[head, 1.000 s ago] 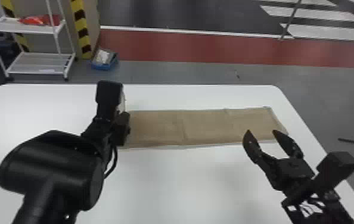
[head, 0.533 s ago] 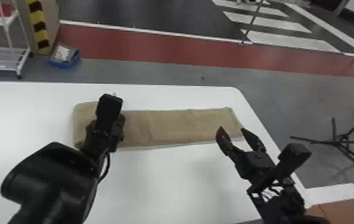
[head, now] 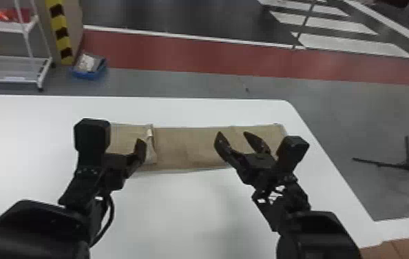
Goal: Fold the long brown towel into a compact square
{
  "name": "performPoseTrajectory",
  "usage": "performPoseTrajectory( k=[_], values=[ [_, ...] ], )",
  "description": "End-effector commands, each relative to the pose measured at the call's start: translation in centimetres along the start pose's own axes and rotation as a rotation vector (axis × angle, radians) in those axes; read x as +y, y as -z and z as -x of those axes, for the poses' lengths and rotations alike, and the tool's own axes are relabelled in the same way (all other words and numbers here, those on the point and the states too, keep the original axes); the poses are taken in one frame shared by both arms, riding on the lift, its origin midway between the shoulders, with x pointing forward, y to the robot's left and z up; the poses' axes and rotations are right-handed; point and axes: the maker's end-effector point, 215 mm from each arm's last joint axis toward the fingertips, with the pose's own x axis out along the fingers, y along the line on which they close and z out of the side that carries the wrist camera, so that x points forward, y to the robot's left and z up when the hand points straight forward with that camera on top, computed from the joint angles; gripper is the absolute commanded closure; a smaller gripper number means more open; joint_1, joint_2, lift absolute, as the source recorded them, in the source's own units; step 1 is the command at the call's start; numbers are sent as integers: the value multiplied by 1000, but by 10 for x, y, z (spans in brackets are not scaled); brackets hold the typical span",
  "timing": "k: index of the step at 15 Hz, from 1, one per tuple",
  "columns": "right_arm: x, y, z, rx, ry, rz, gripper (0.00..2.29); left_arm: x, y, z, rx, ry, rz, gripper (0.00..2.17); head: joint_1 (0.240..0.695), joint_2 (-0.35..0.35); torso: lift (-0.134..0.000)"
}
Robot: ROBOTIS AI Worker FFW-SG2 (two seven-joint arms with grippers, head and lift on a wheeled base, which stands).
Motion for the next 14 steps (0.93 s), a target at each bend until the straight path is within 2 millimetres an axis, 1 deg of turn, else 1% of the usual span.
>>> performPoseTrajectory(
  k=[1,2,3,4,5,6,8,9,11,12,14],
  values=[
    [48,19,-35,83,-67,-1,208,53,3,18,-27,-91,59,36,695,-124,-123],
    [67,27,-47,110,-91,-2,221,76,-1,28,-52,-122,97,36,695,-77,-123],
    [83,33,-58,132,-110,6,221,88,-1,35,-71,-143,108,36,695,-42,-123],
    [99,36,-73,148,-127,25,221,97,1,40,-77,-158,110,36,695,-1,-123],
    [112,40,-85,163,-139,46,225,98,2,42,-79,-159,111,36,695,63,-123],
    [122,42,-95,173,-154,52,282,97,2,43,-77,-156,111,36,695,85,-123],
    [134,47,-105,198,-173,100,289,96,7,42,-70,-150,111,36,695,120,-123],
    [134,50,-108,212,-173,125,289,95,8,42,-67,-147,109,36,695,131,-123],
    [140,59,-111,241,-185,149,313,95,9,42,-66,-148,112,36,695,144,-123],
    [141,63,-111,250,-187,160,410,96,10,42,-64,-149,113,36,695,147,-123],
    [140,70,-110,269,-186,176,410,97,10,42,-64,-149,116,36,695,152,-123]
  ],
)
